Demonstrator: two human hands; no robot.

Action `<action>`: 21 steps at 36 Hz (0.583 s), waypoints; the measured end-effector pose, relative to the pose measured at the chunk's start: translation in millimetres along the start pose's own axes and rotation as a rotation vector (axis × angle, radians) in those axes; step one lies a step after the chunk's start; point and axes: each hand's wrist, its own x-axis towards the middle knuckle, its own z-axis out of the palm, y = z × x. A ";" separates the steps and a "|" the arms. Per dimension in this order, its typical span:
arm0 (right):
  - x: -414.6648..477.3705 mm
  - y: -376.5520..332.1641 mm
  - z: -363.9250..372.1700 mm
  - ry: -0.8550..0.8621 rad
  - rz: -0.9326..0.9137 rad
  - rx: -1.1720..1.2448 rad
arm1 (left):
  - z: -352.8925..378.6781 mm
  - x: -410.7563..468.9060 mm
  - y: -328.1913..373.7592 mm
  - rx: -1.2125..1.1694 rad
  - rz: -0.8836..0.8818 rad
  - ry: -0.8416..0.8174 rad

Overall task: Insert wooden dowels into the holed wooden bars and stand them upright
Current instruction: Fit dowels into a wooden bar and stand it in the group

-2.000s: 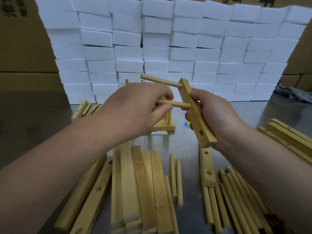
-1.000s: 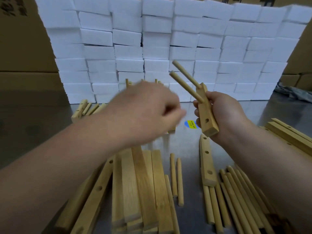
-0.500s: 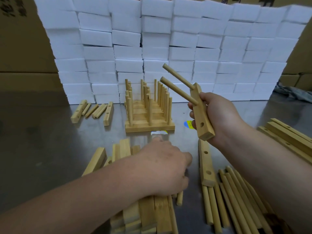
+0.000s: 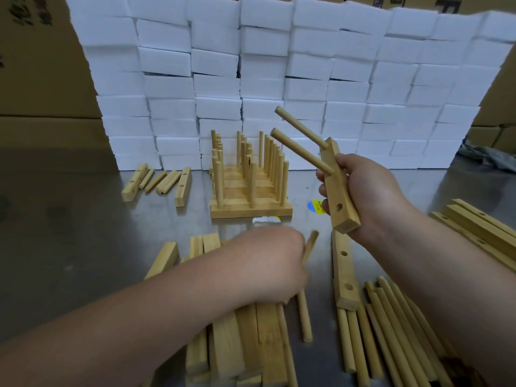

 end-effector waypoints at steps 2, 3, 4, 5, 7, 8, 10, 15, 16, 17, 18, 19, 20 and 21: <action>0.7 -2.2 -1.9 0.031 -0.009 0.026 | -12.0 2.6 -3.3 -0.115 -0.058 0.072; 1.3 -3.4 -2.8 0.048 -0.010 0.042 | -19.1 3.6 -5.5 -0.197 -0.077 0.117; 1.6 -4.7 -3.6 0.066 -0.010 0.059 | -26.8 3.6 -7.4 -0.282 -0.087 0.180; 2.0 -5.8 -4.2 0.082 -0.010 0.074 | -33.6 2.8 -8.9 -0.382 -0.090 0.260; 2.5 -7.7 -5.1 0.098 -0.007 0.105 | -43.1 0.6 -9.2 -0.714 -0.049 0.406; 2.3 -8.3 -5.2 0.095 -0.002 0.123 | -46.9 -1.0 -6.8 -0.915 -0.004 0.454; 1.9 -8.3 -4.6 0.087 0.009 0.151 | -50.8 -5.4 -0.7 -1.194 0.062 0.505; -0.8 -5.9 -1.5 0.090 0.012 0.136 | -46.1 -11.3 8.3 -1.282 0.142 0.506; -1.3 -5.9 -1.1 0.082 0.007 0.143 | -44.5 -11.6 9.2 -1.282 0.144 0.499; -1.7 -5.8 -0.8 0.073 0.003 0.153 | -43.1 -11.6 10.3 -1.281 0.145 0.491; -2.2 -5.9 -0.5 0.064 0.002 0.163 | -41.7 -11.5 11.5 -1.282 0.145 0.482; -2.8 -6.0 -0.2 0.056 0.003 0.169 | -40.2 -11.1 12.5 -1.285 0.146 0.472; -3.6 -6.1 0.2 0.050 0.006 0.172 | -39.1 -11.0 13.6 -1.289 0.146 0.462; -4.3 -6.2 0.5 0.044 0.009 0.175 | -38.4 -11.1 14.5 -1.290 0.146 0.456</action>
